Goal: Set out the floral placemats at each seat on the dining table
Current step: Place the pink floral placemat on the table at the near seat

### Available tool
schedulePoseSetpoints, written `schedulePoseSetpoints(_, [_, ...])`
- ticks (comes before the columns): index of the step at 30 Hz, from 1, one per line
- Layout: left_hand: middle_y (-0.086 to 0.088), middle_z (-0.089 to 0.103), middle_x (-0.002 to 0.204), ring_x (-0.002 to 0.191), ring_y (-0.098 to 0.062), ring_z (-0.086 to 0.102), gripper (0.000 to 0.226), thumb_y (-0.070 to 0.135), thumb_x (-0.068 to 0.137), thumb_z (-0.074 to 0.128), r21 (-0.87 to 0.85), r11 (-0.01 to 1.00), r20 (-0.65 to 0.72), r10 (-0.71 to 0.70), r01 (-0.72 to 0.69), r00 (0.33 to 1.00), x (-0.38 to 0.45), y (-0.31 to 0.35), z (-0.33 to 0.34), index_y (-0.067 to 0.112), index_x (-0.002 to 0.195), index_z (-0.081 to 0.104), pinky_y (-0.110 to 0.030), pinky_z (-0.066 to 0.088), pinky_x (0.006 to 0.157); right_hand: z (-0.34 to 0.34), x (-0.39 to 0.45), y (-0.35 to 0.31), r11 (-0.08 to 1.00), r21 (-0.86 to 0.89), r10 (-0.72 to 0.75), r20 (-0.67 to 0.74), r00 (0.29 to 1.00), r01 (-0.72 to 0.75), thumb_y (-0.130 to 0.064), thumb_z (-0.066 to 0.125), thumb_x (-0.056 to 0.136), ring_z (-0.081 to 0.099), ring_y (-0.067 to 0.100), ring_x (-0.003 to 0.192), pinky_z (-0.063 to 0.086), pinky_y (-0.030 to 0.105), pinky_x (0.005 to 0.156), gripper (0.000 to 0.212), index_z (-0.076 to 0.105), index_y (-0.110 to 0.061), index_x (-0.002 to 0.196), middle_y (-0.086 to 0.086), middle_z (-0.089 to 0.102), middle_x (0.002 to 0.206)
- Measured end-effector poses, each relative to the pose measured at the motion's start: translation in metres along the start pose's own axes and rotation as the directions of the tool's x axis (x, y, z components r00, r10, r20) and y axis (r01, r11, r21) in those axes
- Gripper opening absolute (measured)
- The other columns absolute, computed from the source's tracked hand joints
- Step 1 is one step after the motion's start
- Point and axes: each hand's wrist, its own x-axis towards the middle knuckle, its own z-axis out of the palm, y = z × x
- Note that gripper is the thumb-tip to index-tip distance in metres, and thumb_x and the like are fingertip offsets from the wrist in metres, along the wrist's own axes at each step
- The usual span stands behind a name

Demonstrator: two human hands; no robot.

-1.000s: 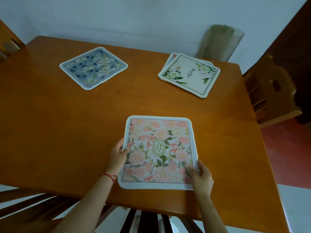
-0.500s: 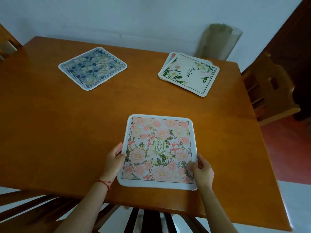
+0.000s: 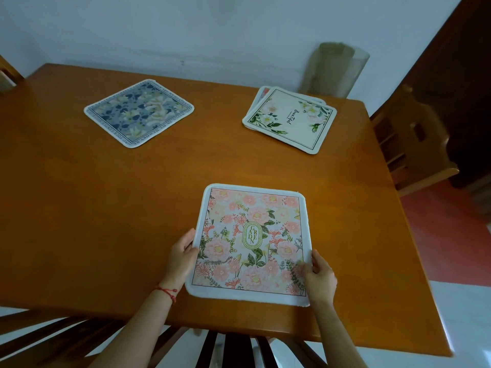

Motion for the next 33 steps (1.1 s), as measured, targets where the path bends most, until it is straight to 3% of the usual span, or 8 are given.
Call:
schedulePoseSetpoints(5, [-0.009,0.045,0.135,0.127,-0.022,0.042,0.048,-0.01,0.089,0.04,-0.002,1.0,0.017,0.03,-0.03,0.999,-0.003,0.0,0.001,0.001,0.136,0.035,-0.026,0.045,0.094,0.0,0.0,0.004,0.999,-0.034,0.008,0.0,1.0,-0.008,-0.012,0.063,0.085,0.055,0.015,0.089,0.049,0.018,0.064,0.053,0.044,-0.004,0.134,0.011,0.06,0.118])
schedulePoseSetpoints(9, [-0.014,0.04,0.143,0.132,-0.024,0.038,0.05,-0.007,0.089,0.042,0.047,0.998,0.014,0.043,-0.044,0.999,0.001,-0.004,-0.001,0.003,0.137,0.034,-0.044,0.037,0.107,0.0,-0.001,0.005,0.999,-0.042,0.013,0.006,1.0,-0.013,-0.015,0.064,0.085,0.058,0.017,0.09,0.055,0.028,0.07,0.055,0.043,-0.006,0.135,0.012,0.058,0.124])
schedulePoseSetpoints(14, [-0.006,0.046,0.138,0.126,-0.019,0.044,0.045,0.016,0.094,0.044,0.21,0.97,0.066,0.107,-0.119,0.992,-0.002,-0.005,-0.003,0.01,0.138,0.036,-0.042,0.042,0.102,-0.002,-0.008,0.001,0.994,-0.105,-0.004,0.015,1.0,0.006,-0.022,0.06,0.088,0.06,0.026,0.106,0.056,0.041,0.081,0.049,0.046,-0.008,0.133,0.01,0.058,0.127])
schedulePoseSetpoints(17, [-0.007,0.045,0.14,0.126,-0.022,0.046,0.048,0.025,0.094,0.043,0.338,0.929,0.084,0.13,-0.151,0.988,-0.003,-0.008,-0.002,0.012,0.139,0.035,-0.043,0.047,0.097,-0.001,-0.008,0.009,0.985,-0.174,-0.012,0.019,1.0,0.015,-0.041,0.054,0.087,0.058,0.028,0.111,0.054,0.049,0.084,0.051,0.049,-0.016,0.13,0.007,0.059,0.126])
schedulePoseSetpoints(19, [-0.001,0.046,0.134,0.124,-0.017,0.044,0.043,0.018,0.094,0.045,0.431,0.877,0.089,0.192,-0.211,0.977,-0.011,-0.003,0.001,0.006,0.135,0.038,-0.034,0.042,0.101,-0.002,-0.015,0.004,0.97,-0.242,-0.027,0.037,0.999,0.036,-0.047,0.049,0.085,0.054,0.028,0.117,0.051,0.05,0.09,0.052,0.048,-0.021,0.13,0.005,0.057,0.129])
schedulePoseSetpoints(22, [-0.001,0.048,0.133,0.126,-0.018,0.044,0.045,0.02,0.093,0.047,0.548,0.776,0.149,0.278,-0.313,0.949,-0.019,-0.006,0.006,0.01,0.136,0.038,-0.031,0.044,0.1,-0.008,-0.029,-0.01,0.925,-0.365,-0.084,0.086,0.993,0.11,-0.027,0.051,0.092,0.038,0.024,0.132,0.034,0.041,0.106,0.045,0.044,-0.013,0.135,0.004,0.046,0.141])
schedulePoseSetpoints(26, [-0.007,0.049,0.134,0.121,-0.025,0.049,0.051,0.023,0.091,0.05,0.668,0.643,0.211,0.319,-0.374,0.924,-0.031,-0.006,0.005,0.01,0.138,0.035,-0.041,0.045,0.1,-0.012,-0.04,-0.011,0.844,-0.49,-0.172,0.136,0.976,0.217,-0.031,0.046,0.095,0.036,0.022,0.132,0.035,0.037,0.105,0.043,0.043,-0.015,0.135,0.004,0.045,0.141])
schedulePoseSetpoints(33, [-0.004,0.051,0.131,0.125,-0.019,0.045,0.044,0.032,0.092,0.046,0.74,0.45,0.296,0.448,-0.499,0.843,-0.059,0.0,0.01,0.01,0.13,0.044,-0.039,0.038,0.106,-0.029,-0.055,-0.018,0.721,-0.594,-0.296,0.199,0.934,0.356,-0.036,0.041,0.096,0.033,0.018,0.134,0.03,0.034,0.107,0.046,0.038,-0.017,0.138,0.001,0.04,0.145])
